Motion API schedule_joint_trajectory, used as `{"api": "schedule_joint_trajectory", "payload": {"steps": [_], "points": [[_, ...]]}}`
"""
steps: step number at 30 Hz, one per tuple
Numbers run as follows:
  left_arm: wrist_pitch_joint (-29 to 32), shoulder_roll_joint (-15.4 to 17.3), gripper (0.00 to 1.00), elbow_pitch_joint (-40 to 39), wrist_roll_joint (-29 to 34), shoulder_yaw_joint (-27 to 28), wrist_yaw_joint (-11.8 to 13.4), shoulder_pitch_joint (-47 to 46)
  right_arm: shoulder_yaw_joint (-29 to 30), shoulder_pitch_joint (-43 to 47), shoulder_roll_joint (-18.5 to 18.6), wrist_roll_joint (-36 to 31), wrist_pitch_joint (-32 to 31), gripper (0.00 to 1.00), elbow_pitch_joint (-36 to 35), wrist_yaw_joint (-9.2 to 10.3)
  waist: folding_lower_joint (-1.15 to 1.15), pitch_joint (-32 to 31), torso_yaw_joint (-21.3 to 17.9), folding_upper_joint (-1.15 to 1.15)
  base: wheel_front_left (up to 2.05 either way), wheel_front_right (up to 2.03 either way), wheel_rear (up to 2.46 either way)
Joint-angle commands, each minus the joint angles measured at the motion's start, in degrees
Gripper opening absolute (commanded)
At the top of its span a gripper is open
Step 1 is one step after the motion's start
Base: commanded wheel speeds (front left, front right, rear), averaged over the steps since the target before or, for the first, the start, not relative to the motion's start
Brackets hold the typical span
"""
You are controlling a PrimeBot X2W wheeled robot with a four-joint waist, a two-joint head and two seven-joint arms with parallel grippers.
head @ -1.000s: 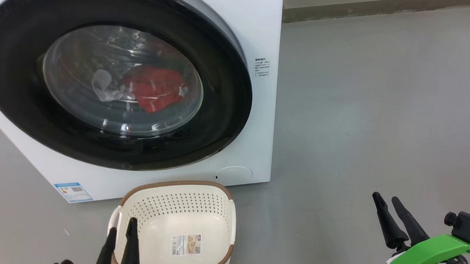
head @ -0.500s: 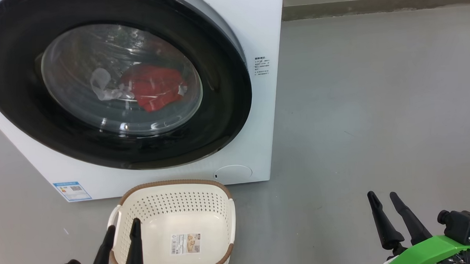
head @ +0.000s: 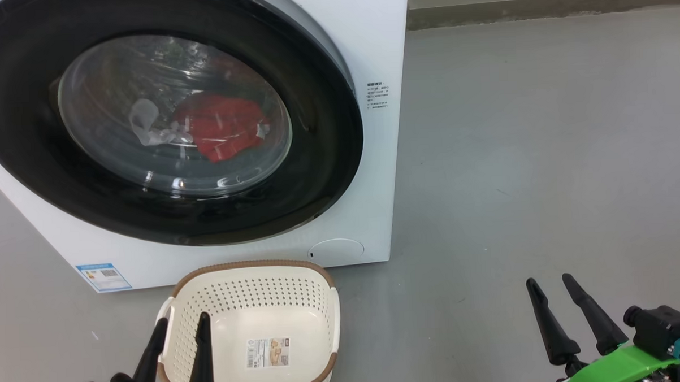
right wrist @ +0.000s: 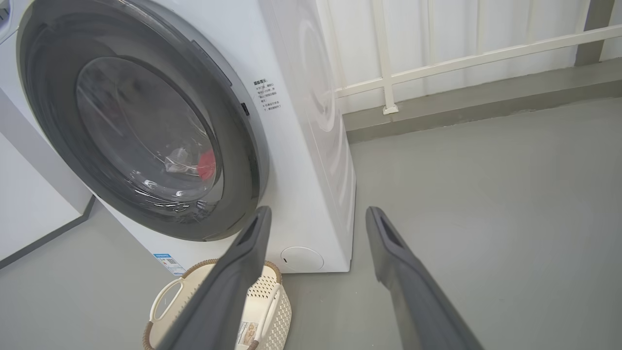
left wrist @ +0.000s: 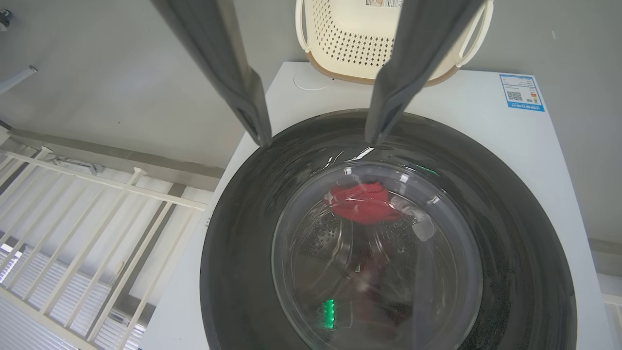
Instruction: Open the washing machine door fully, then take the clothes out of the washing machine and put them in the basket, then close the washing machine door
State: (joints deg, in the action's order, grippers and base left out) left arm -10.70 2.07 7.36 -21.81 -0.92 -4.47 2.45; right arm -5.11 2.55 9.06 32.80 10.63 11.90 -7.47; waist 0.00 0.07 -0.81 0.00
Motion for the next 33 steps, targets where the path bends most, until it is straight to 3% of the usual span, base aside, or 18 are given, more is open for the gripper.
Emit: {"api": "schedule_joint_trajectory", "payload": {"steps": [1, 20, 33], "points": [[-1.0, 0.7, 1.00, -2.0, 2.1, 1.2, 0.6, -0.4, -1.4, 0.4, 1.4, -2.0, 1.1, 1.00, -1.9, -0.02, 0.00, 0.0, 0.0, 0.00, 0.00, 0.00, 0.00], [-4.2, 0.8, 1.00, -2.2, 12.9, 1.3, 1.6, 0.6, -0.2, 2.1, 1.7, -12.9, 4.3, 1.00, -3.1, -0.02, 0.00, 0.1, -0.6, 0.00, 0.00, 0.00, 0.00], [-4.3, 0.8, 1.00, 0.2, 12.1, 1.6, 2.0, 0.5, 1.3, 2.6, 1.1, -13.4, 4.4, 1.00, -3.1, -0.02, 0.00, -0.1, -0.7, 0.00, 0.00, 0.00, 0.00]]}}
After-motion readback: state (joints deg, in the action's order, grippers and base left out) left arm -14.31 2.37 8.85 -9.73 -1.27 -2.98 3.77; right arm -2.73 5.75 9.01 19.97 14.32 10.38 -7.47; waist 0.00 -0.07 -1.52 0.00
